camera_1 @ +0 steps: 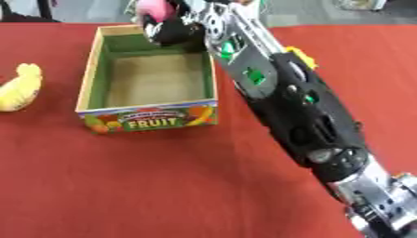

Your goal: Pick up objects on the table and place them in the box.

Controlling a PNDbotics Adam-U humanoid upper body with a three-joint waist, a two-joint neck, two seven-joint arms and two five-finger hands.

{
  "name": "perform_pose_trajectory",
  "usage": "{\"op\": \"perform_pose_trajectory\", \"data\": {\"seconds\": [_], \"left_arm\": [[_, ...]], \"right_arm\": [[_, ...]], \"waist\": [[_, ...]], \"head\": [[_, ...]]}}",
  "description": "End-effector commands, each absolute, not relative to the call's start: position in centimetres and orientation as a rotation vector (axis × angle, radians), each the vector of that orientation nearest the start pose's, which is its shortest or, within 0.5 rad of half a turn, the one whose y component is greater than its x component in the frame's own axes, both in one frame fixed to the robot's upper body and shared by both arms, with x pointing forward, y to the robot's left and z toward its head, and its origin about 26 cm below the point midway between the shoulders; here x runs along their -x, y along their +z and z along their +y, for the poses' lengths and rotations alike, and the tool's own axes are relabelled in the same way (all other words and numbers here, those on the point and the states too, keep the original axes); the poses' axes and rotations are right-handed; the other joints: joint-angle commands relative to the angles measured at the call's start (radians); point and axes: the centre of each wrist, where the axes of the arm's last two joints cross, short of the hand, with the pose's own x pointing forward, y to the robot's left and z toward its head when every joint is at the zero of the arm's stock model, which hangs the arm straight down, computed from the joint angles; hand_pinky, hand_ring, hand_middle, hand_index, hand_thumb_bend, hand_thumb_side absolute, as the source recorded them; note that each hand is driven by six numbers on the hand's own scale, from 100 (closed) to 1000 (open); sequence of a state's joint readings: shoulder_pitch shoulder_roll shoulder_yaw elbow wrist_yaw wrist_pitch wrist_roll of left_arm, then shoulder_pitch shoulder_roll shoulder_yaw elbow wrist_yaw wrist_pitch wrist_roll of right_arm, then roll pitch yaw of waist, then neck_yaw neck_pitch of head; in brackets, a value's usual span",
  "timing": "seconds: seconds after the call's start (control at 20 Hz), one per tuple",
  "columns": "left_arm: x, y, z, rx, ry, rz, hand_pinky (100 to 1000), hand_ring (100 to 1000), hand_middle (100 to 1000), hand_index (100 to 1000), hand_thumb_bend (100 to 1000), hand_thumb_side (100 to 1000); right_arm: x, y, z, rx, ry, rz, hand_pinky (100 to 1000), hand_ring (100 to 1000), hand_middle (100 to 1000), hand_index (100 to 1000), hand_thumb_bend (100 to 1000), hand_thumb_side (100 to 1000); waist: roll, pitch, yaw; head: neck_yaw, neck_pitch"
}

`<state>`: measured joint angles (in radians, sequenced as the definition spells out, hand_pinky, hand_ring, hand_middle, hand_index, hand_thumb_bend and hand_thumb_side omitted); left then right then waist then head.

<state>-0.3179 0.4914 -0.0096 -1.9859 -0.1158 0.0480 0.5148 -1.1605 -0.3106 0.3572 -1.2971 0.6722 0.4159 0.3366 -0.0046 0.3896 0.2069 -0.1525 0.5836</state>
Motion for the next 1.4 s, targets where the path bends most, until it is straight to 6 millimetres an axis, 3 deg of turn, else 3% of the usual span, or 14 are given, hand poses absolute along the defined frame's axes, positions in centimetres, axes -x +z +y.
{"op": "perform_pose_trajectory", "data": {"seconds": [0.05,0.35,0.6,0.7,0.8,1.0,1.05,1.1,1.15,1.4], "left_arm": [[-29.9,22.5,28.1,-0.694,-0.012,-2.368,492,538,601,666,100,822],[-29.9,22.5,28.0,-0.692,-0.009,-2.368,492,537,600,665,100,818],[-29.9,22.4,28.0,-0.69,-0.009,-2.365,493,537,599,663,100,816],[-29.9,22.4,28.0,-0.69,-0.009,-2.364,493,537,598,663,100,816],[-29.9,22.3,28.1,-0.691,-0.008,-2.361,493,537,598,662,100,815],[-29.8,22.2,28.1,-0.693,-0.005,-2.356,493,537,597,662,100,815],[-29.8,22.1,28.1,-0.693,-0.004,-2.354,493,537,596,662,100,815],[-29.8,22.1,28.1,-0.692,-0.005,-2.353,493,537,596,662,100,815],[-29.8,22.1,28.1,-0.692,-0.005,-2.352,493,537,596,661,100,815],[-29.8,21.9,28.2,-0.697,-0.003,-2.344,494,537,594,660,100,813]], "right_arm": [[-43.5,32.3,-10.6,0.857,1.226,-1.724,770,692,514,637,100,416],[-46.1,29.8,-11.4,0.803,1.356,-1.568,807,759,598,733,100,510],[-46.9,29.5,-12.0,0.779,1.436,-1.531,826,799,679,813,100,552],[-47.2,29.4,-12.4,0.793,1.458,-1.524,852,846,751,875,100,630],[-47.5,29.3,-12.8,0.815,1.469,-1.508,862,865,778,893,100,654],[-47.7,29.5,-13.1,0.854,1.474,-1.49,889,903,824,926,296,695],[-47.6,29.7,-13.1,0.856,1.476,-1.493,896,911,833,937,393,702],[-47.6,30.0,-13.0,0.858,1.478,-1.496,899,914,837,941,425,704],[-47.5,30.2,-13.0,0.862,1.48,-1.5,904,921,849,956,540,727],[-46.9,31.5,-13.0,0.89,1.473,-1.538,920,930,875,968,757,821]], "waist": [[0.003,-0.015,0.005],[0.003,-0.015,0.005],[0.005,-0.019,0.001],[0.006,-0.02,0.0],[0.006,-0.022,0.0],[0.006,-0.025,-0.002],[0.006,-0.027,-0.002],[0.006,-0.028,-0.003],[0.006,-0.029,-0.004],[0.008,-0.036,-0.01]], "head": [[-0.002,-0.014],[0.003,-0.013],[0.005,-0.011],[0.005,-0.012],[0.007,-0.011],[0.008,-0.01],[0.008,-0.009],[0.009,-0.008],[0.009,-0.008],[0.012,-0.003]]}}
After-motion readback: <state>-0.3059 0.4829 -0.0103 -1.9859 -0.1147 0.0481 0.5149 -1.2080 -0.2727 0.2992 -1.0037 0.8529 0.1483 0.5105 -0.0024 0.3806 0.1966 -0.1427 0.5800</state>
